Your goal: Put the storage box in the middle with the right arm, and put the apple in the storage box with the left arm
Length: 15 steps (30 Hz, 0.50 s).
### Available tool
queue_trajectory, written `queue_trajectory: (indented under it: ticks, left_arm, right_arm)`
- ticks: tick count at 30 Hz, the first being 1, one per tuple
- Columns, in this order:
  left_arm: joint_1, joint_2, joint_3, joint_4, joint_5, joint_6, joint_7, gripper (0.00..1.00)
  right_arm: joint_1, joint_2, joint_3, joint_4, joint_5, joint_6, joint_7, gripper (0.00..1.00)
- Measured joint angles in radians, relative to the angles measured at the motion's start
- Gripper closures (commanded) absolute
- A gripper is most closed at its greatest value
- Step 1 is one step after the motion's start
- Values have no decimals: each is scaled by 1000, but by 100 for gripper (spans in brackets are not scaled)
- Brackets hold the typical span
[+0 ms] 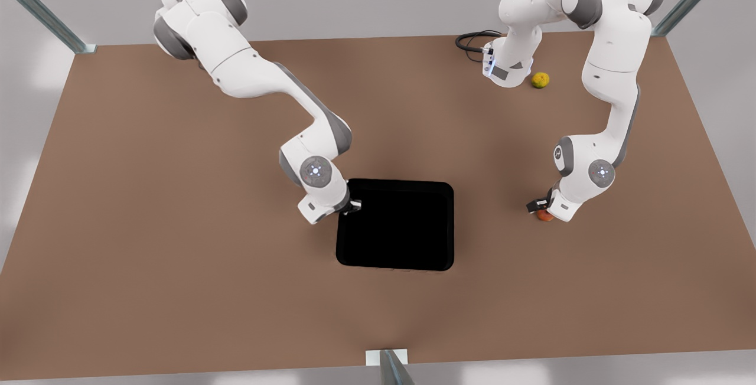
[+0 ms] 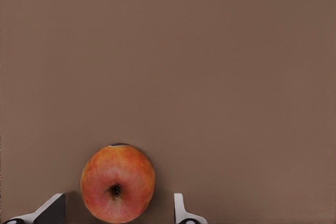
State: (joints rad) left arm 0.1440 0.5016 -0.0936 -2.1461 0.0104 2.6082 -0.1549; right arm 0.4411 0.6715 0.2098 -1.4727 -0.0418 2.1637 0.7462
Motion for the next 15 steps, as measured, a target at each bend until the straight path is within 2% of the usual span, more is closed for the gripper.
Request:
queue_trajectory:
  ticks: [1, 2, 7, 8, 9, 10, 11, 12, 14, 15]
  left_arm:
    - [0, 0, 0, 0, 0, 0, 0, 1]
    - [-1, 0, 0, 0, 0, 0, 0, 1]
    - [0, 0, 0, 0, 0, 0, 0, 2]
    - [0, 0, 0, 0, 0, 0, 0, 7]
    - [0, 0, 0, 0, 0, 0, 0, 17]
    - [0, 0, 0, 0, 0, 0, 0, 30]
    - [0, 0, 0, 0, 0, 0, 0, 35]
    - [0, 1, 0, 0, 0, 0, -1, 36]
    - [0, 2, 0, 1, 0, 1, -2, 36]
    - [0, 3, 0, 2, 0, 1, -2, 36]
  right_arm:
    - [14, 11, -9, 18, -1, -1, 1, 18]
    - [17, 13, -16, 31, -2, -1, 1, 0]
    - [1, -1, -16, 48, 0, -16, 0, 0]
    - [-27, -11, -14, 49, 0, -45, -2, 0]
    - [-77, -39, 0, 36, 0, -62, -13, 0]
    - [-153, -75, 34, 33, 0, -117, -37, 0]
    - [-284, -117, 97, 29, 2, -175, -47, 0]
    - [-434, -176, 153, 20, 2, -269, -108, 0]
    - [-684, -272, 151, 34, -5, -476, -366, 0]
    - [-741, -309, 149, 35, -56, -540, -435, 0]
